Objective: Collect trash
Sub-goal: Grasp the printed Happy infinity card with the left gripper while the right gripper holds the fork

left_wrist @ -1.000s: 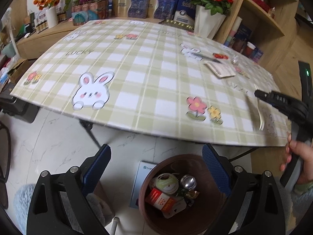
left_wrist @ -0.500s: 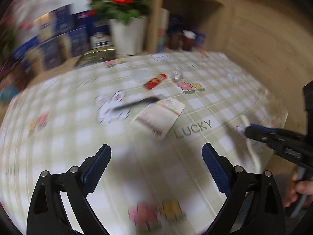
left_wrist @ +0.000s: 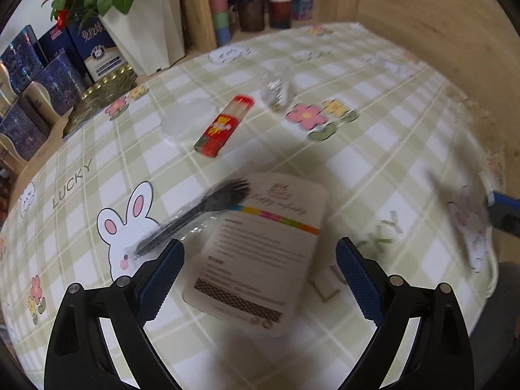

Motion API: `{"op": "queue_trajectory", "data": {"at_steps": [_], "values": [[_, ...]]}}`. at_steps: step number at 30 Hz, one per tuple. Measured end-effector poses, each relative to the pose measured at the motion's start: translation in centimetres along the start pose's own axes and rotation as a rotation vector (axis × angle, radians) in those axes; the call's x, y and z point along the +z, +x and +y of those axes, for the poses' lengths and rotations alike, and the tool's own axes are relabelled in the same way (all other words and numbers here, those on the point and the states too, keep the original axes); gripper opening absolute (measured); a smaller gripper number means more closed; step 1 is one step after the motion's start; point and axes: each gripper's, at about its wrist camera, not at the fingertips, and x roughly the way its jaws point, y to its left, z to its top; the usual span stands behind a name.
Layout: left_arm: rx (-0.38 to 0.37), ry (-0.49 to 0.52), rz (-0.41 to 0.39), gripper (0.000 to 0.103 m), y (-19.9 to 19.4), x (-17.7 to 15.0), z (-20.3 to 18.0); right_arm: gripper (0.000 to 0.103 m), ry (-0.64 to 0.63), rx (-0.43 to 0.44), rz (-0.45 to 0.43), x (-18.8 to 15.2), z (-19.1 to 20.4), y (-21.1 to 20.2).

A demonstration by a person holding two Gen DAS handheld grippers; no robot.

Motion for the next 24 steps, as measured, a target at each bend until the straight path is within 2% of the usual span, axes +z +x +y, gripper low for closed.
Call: {"op": "queue_trajectory", "data": {"at_steps": [3, 6, 7, 8, 11, 13, 16, 20, 24], "values": [[-0.007, -0.057, 0.031, 0.092, 1.0, -0.3, 0.8, 0.021, 0.009, 0.007, 0.001, 0.0, -0.1, 0.2], [-0.017, -0.085, 0.028, 0.092, 1.1, -0.6, 1.3, 0.021, 0.015, 0.009, 0.009, -0.1, -0.2, 0.4], [-0.011, -0.085, 0.033, 0.088, 1.0, -0.6, 1.2, 0.021, 0.014, 0.010, 0.011, -0.2, -0.2, 0.4], [-0.012, -0.082, 0.031, 0.079, 0.7, -0.7, 1.2, 0.021, 0.012, 0.011, 0.012, -0.3, -0.1, 0.3], [-0.073, -0.080, 0.045, 0.070, -0.3, -1.3, 1.1, 0.021, 0.007, 0.016, 0.010, -0.4, 0.2, 0.0], [-0.090, -0.068, 0.047, 0.068, -0.9, -1.8, 0.6, 0.021, 0.006, 0.023, 0.012, -0.5, 0.4, -0.1], [-0.110, -0.093, 0.029, 0.067, -2.6, -3.1, 0.6, 0.021, 0.003, 0.034, 0.012, -0.5, 0.7, -0.2], [-0.135, -0.224, -0.039, 0.067, -5.9, -5.8, 1.4, 0.021, -0.013, 0.052, 0.011, -0.7, 1.7, -0.7], [-0.138, -0.307, -0.094, 0.067, -8.9, -8.7, 1.2, 0.021, -0.038, 0.069, 0.015, -1.2, 2.8, -1.3]]}}
